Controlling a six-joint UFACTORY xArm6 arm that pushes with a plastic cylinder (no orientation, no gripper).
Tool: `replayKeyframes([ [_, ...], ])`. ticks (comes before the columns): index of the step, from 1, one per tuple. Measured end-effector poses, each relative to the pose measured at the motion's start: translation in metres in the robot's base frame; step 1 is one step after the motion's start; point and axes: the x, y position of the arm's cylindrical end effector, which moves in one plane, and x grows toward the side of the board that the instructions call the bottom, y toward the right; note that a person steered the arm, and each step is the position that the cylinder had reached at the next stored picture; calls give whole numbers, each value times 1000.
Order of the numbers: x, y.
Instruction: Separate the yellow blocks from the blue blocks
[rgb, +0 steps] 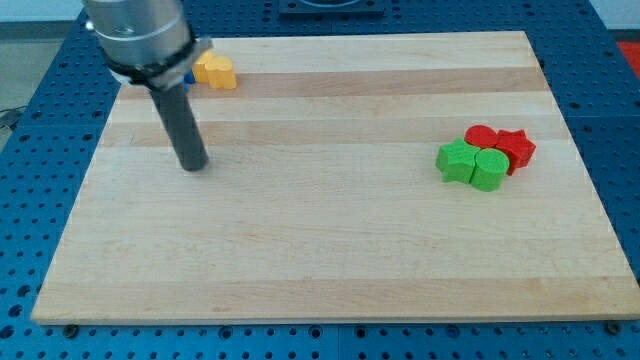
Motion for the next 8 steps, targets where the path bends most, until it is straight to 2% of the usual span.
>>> replayKeyframes([
  [3, -79, -85],
  [4, -81, -85],
  [5, -161, -82],
  [7, -176, -78],
  [8, -167, -8],
])
